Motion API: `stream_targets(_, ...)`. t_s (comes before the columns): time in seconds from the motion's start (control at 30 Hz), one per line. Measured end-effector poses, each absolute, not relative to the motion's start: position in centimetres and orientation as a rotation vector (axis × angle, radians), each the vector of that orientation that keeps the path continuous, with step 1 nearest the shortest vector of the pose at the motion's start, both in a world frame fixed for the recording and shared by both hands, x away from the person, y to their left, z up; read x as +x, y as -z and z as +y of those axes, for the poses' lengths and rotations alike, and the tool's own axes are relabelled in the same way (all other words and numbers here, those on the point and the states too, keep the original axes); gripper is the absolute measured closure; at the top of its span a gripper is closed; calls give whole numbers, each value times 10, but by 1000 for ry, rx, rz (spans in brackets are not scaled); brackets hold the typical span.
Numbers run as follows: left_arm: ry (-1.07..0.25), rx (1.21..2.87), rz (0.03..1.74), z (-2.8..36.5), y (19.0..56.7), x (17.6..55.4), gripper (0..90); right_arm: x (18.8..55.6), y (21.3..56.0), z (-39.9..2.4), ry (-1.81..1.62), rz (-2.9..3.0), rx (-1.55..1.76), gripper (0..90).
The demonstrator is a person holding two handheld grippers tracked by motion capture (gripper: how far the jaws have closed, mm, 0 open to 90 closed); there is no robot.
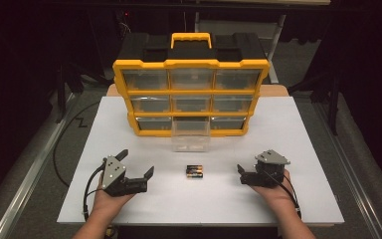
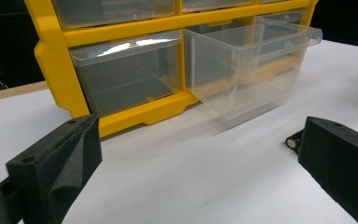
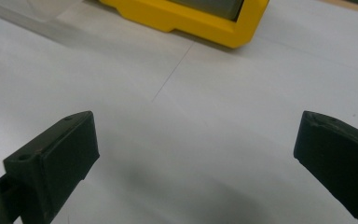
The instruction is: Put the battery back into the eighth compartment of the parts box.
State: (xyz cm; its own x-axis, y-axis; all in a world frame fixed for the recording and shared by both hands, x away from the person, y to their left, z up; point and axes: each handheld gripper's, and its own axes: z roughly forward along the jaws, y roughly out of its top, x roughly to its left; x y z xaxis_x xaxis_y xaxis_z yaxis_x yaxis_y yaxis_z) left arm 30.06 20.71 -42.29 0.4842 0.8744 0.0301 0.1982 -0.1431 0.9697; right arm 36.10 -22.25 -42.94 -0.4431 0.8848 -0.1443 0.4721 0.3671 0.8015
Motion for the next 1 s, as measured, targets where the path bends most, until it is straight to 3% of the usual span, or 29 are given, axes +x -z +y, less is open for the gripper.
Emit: stream_targets(1.0, -749, 1643, 917, 203, 424, 302, 4, 364, 418, -211, -720, 2306, 1246, 10)
